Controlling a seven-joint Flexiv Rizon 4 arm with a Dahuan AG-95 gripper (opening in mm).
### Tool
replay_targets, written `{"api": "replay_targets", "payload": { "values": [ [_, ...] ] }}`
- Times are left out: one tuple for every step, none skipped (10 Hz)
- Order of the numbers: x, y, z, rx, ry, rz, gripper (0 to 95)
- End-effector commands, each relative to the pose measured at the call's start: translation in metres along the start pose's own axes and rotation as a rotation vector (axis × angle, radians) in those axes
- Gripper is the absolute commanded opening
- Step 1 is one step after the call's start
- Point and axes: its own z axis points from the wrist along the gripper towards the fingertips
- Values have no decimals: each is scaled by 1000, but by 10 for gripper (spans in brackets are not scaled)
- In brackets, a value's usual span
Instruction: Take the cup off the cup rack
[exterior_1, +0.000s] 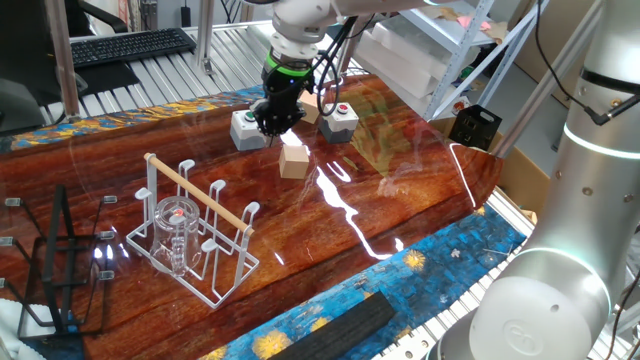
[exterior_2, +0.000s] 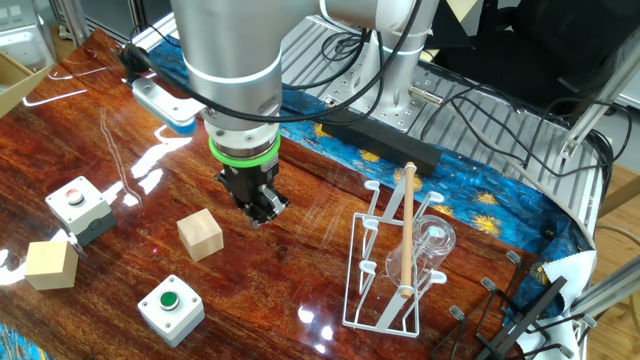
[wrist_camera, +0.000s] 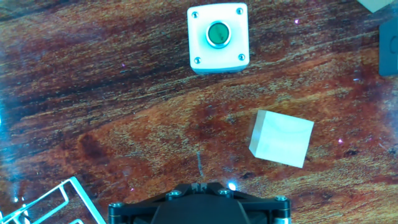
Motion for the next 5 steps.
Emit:
{"api": "replay_targets", "payload": {
  "values": [
    [0,0,0,0,-1,-2,0],
    [0,0,0,1,-3,-5,0],
    [0,0,0,1,-5,-5,0],
    [0,0,0,1,-6,-6,0],
    [0,0,0,1,-7,-7,0]
  ]
}}
